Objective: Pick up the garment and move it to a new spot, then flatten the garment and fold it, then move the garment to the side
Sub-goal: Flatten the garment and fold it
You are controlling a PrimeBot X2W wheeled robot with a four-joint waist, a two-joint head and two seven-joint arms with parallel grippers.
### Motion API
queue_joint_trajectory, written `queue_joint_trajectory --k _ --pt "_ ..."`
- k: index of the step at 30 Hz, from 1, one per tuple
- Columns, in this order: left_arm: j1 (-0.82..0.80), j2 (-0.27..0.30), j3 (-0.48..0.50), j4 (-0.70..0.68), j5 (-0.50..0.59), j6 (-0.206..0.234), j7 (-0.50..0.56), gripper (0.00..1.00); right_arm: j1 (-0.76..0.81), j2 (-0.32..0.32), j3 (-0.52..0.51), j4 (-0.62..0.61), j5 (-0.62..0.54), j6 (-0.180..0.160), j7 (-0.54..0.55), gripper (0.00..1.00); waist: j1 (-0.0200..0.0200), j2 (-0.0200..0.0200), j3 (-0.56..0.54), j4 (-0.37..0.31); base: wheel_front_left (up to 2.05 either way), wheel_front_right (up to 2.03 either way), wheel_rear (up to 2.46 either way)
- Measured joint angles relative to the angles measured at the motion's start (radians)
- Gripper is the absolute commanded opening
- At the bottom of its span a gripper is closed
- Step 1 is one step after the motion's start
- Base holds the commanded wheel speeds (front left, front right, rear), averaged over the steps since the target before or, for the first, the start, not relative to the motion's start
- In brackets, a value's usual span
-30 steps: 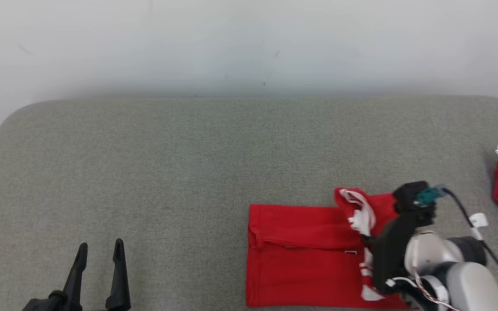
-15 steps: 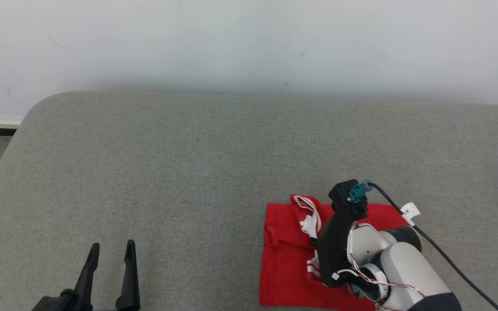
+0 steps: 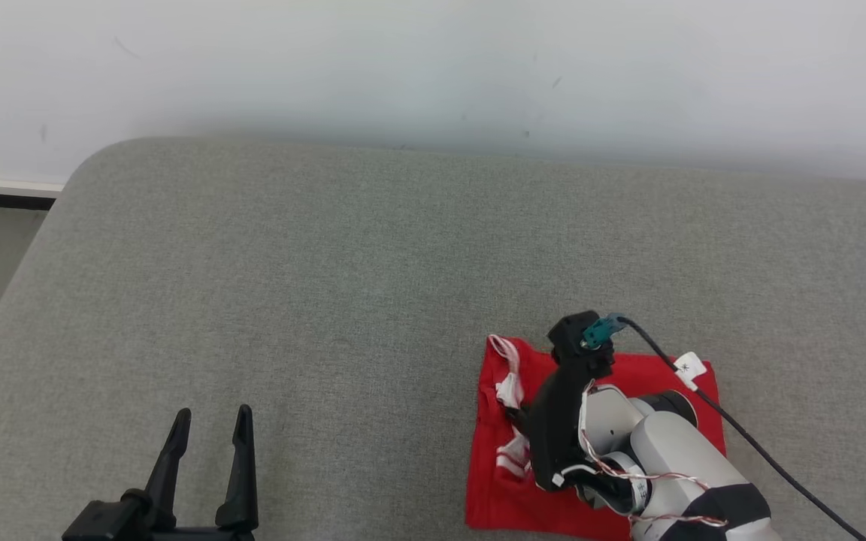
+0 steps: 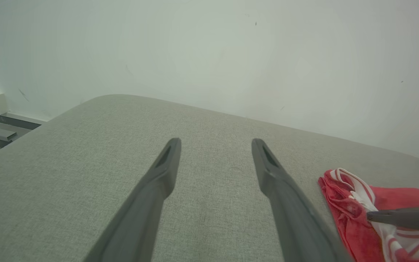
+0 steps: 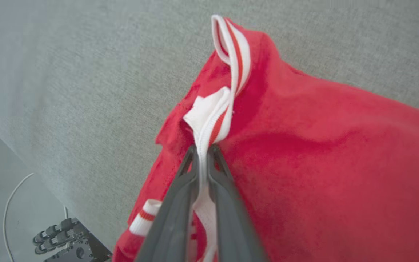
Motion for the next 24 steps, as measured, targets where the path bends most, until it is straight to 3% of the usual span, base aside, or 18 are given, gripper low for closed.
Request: queue_joint_trajectory --k 7,12,19,24 --pt "0.002 0.0 0.012 -0.005 0.0 0.006 0.0 1.0 -0.028 0.001 0.016 -0.01 0.142 0.0 -0.146 1.0 0.0 0.0 -0.001 -0.018 0.0 0.0 0.0" --pt "0.006 0.0 0.023 -0.006 0.009 0.009 0.0 1.0 -0.057 0.002 -0.046 -0.025 0.158 0.0 -0.362 1.0 0.0 -0.0001 -0.016 -0.05 0.0 0.0 0.0" --pt "0.012 0.0 0.031 0.011 0.015 0.028 0.0 1.0 0.017 -0.059 -0.143 -0.074 -0.055 0.0 -0.561 1.0 0.0 0.0 -0.044 -0.099 0.0 0.0 0.0" --pt "-0.009 0.0 0.033 0.021 0.016 0.039 0.0 1.0 0.12 -0.087 -0.22 -0.127 -0.138 0.0 -0.672 1.0 -0.0001 -0.0001 -0.06 -0.131 0.0 0.0 0.0"
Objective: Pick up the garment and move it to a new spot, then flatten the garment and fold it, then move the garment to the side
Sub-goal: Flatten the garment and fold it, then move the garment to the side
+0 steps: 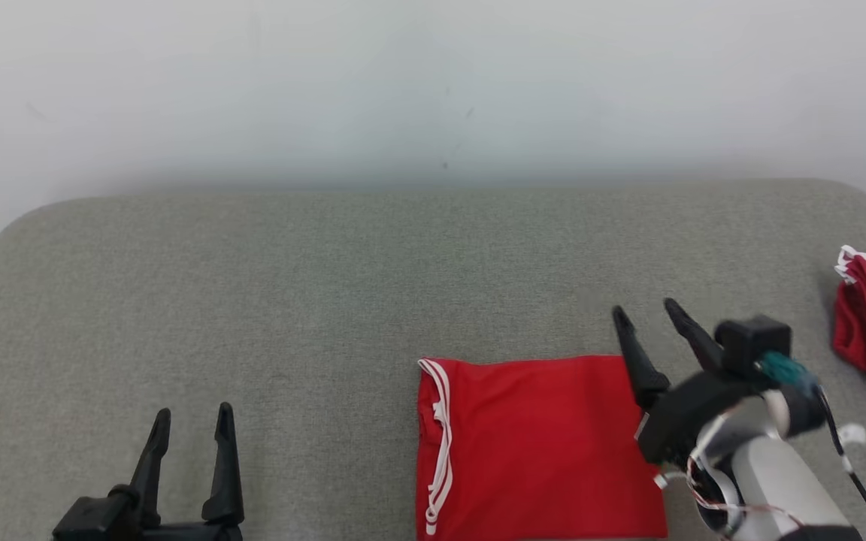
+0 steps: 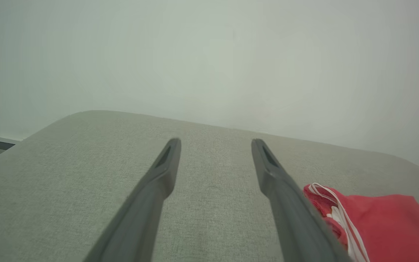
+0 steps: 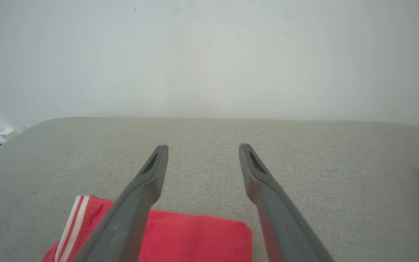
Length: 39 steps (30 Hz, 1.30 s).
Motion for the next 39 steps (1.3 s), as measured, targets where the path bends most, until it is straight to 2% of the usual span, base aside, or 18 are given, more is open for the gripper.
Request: queue_joint_trajectory --k 10,22,39 --pt "-0.082 -0.001 -0.018 0.094 0.02 0.001 0.0 1.0 0.167 -0.021 -0.085 -0.051 -0.045 0.0 -0.117 1.0 0.0 0.0 -0.025 -0.022 0.0 0.0 0.0" --pt "-0.072 0.0 -0.033 0.183 0.026 0.019 0.0 1.0 0.26 -0.044 -0.093 -0.083 -0.048 0.0 -0.175 1.0 0.0 0.0 -0.047 -0.044 0.0 0.0 0.0" --pt "-0.063 -0.001 -0.035 0.196 0.035 0.026 0.0 1.0 0.289 -0.045 -0.113 -0.144 -0.061 0.0 -0.175 1.0 0.0 0.0 -0.063 -0.059 0.0 0.0 0.0"
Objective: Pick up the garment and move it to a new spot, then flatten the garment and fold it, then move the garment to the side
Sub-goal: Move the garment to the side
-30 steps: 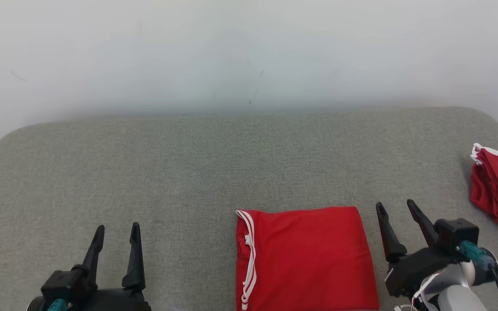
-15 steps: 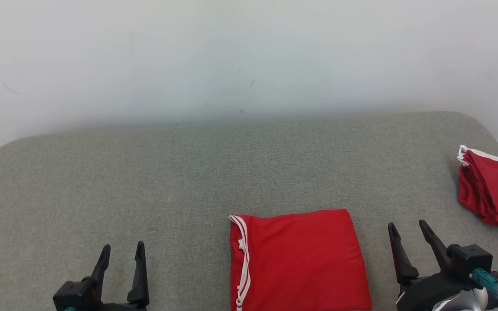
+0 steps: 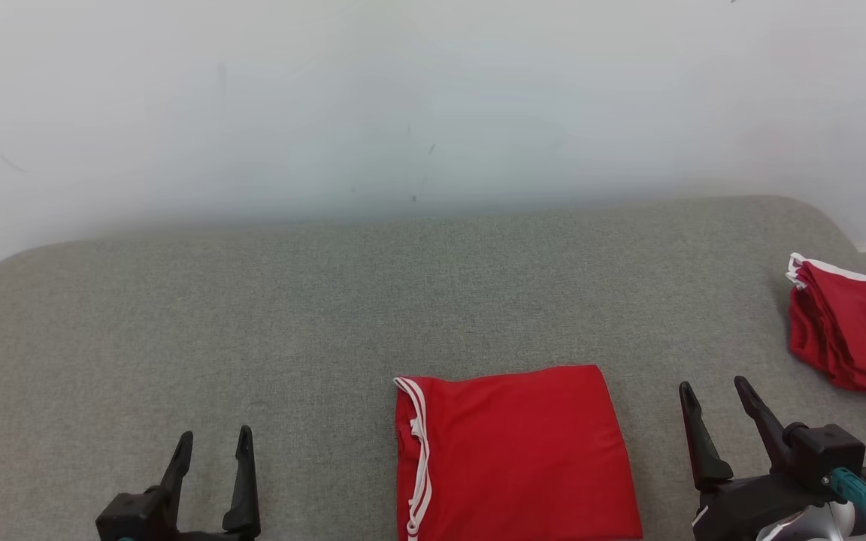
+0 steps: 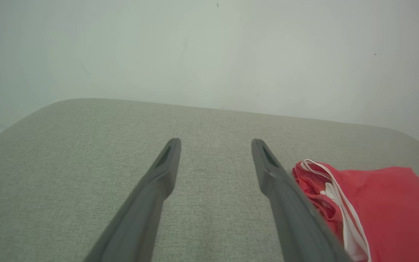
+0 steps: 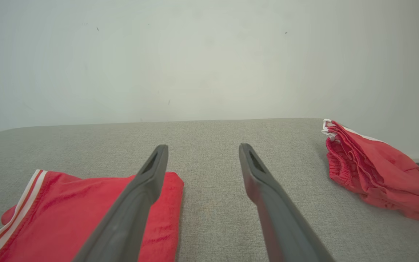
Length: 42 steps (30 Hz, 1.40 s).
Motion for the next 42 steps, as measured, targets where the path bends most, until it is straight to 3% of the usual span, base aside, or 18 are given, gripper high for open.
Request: queue_joint_trajectory --k 19,27,31,36,42 --pt "-0.009 0.0 -0.013 -0.006 0.0 0.0 0.0 1.0 -0.016 -0.006 -0.012 -0.022 0.023 0.0 0.029 1.0 0.0 0.0 0.015 0.011 0.0 0.0 0.0" --pt "-0.016 0.0 -0.041 -0.017 -0.022 0.002 0.0 1.0 -0.14 -0.055 0.015 0.019 0.093 0.0 0.264 1.0 0.0001 0.0 0.04 0.058 0.0 0.0 0.0" --pt "-0.026 0.0 -0.054 -0.018 -0.033 0.006 0.0 1.0 -0.185 -0.074 0.055 0.079 0.106 0.0 0.452 1.0 0.0002 0.0 0.062 0.086 0.0 0.0 0.0" --pt "-0.041 0.0 -0.07 -0.019 -0.043 0.009 0.0 1.0 -0.195 -0.075 0.031 0.131 0.108 0.0 0.65 1.0 0.0002 0.0 0.091 0.128 0.0 0.0 0.0" --pt "-0.052 0.0 -0.07 -0.029 -0.043 0.01 0.0 1.0 -0.165 -0.024 -0.037 0.146 0.1 0.0 0.834 1.0 0.0002 0.0 0.124 0.174 0.0 0.0 0.0"
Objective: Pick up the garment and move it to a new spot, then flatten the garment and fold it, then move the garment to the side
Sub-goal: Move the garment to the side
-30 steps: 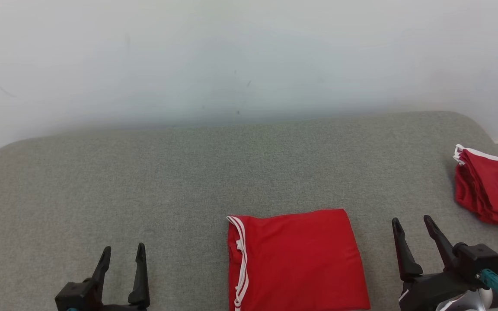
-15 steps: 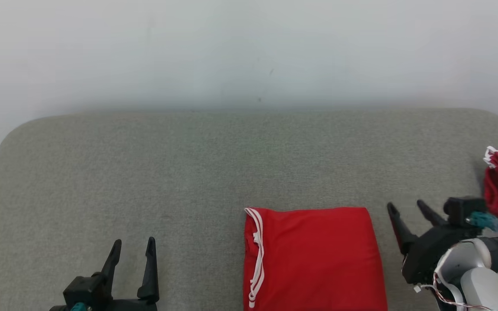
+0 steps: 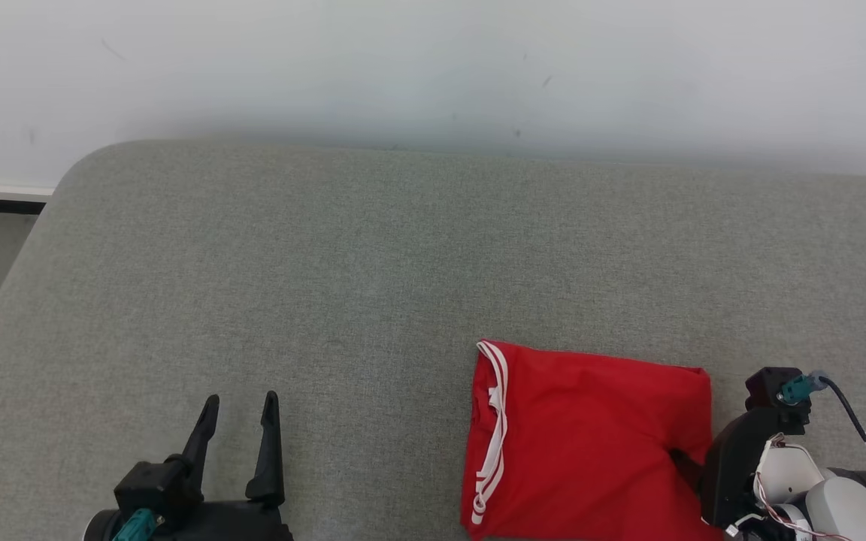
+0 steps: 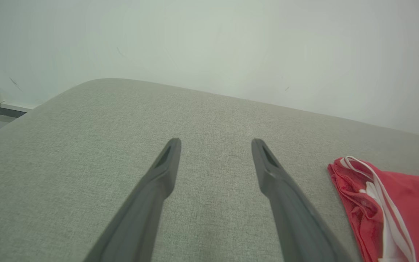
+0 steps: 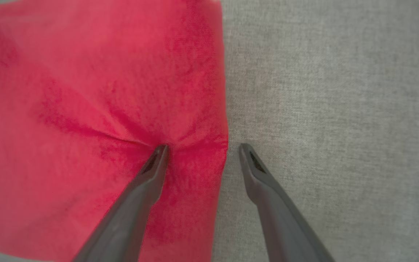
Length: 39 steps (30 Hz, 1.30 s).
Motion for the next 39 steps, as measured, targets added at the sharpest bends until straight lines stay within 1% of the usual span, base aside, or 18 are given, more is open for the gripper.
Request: queue_joint_trajectory --k 3,6,8,9,14,18,20,25,27,30,39 --pt "-0.009 0.0 0.003 -0.005 0.0 0.0 0.0 1.0 0.008 0.006 -0.009 -0.024 -0.009 0.0 0.066 1.0 0.0 0.0 0.007 0.008 0.0 0.0 0.0" --pt "-0.021 0.0 0.003 -0.009 0.0 0.0 0.0 1.0 0.024 0.004 0.005 -0.059 -0.009 0.0 0.115 1.0 -0.0001 -0.0001 0.01 0.01 0.0 0.0 0.0" --pt "-0.024 0.0 0.003 -0.012 0.0 0.0 0.0 1.0 0.029 -0.004 0.015 -0.085 -0.018 -0.002 0.121 0.23 0.0 -0.0001 0.014 0.008 0.0 0.0 0.0" --pt "-0.025 0.0 0.003 -0.014 0.0 0.0 0.0 1.0 0.029 -0.007 0.016 -0.095 -0.023 -0.002 0.115 0.0 0.0 0.0 0.016 0.007 0.0 0.0 0.0" --pt "-0.034 0.0 0.0 -0.028 -0.006 0.004 0.0 1.0 -0.003 -0.047 0.055 -0.126 -0.048 -0.002 0.119 0.0 0.0 0.0 0.029 -0.002 0.0 0.0 0.0" --pt "-0.035 0.0 0.005 -0.043 -0.008 0.01 0.0 1.0 -0.081 -0.091 0.094 -0.144 -0.063 -0.002 0.135 0.0 0.0 0.0 0.038 -0.021 0.0 0.0 0.0" --pt "-0.035 0.0 0.014 -0.05 -0.005 0.01 0.0 1.0 -0.135 -0.095 0.099 -0.148 -0.063 -0.002 0.135 0.0 0.0 0.0 0.043 -0.037 0.0 0.0 0.0" --pt "-0.035 0.0 0.033 -0.072 0.005 0.007 0.0 1.0 -0.262 -0.086 0.104 -0.136 -0.048 -0.002 0.141 0.0 -0.0001 0.0001 0.06 -0.091 0.0 0.0 0.0" --pt "-0.038 0.0 0.039 -0.081 0.006 0.004 0.0 1.0 -0.309 -0.097 0.116 -0.135 -0.051 -0.002 0.144 0.0 -0.0001 0.0 0.068 -0.117 0.0 0.0 0.0" --pt "-0.05 0.0 0.04 -0.097 0.01 -0.002 0.0 1.0 -0.368 -0.119 0.103 -0.133 -0.055 -0.002 0.136 0.0 -0.0001 0.0001 0.082 -0.157 0.0 0.0 0.0" --pt "-0.075 -0.001 0.025 -0.153 0.028 -0.006 0.0 1.0 -0.48 -0.171 0.073 -0.106 -0.082 -0.002 0.115 0.0 -0.0001 0.0 0.141 -0.263 0.0 0.0 0.0"
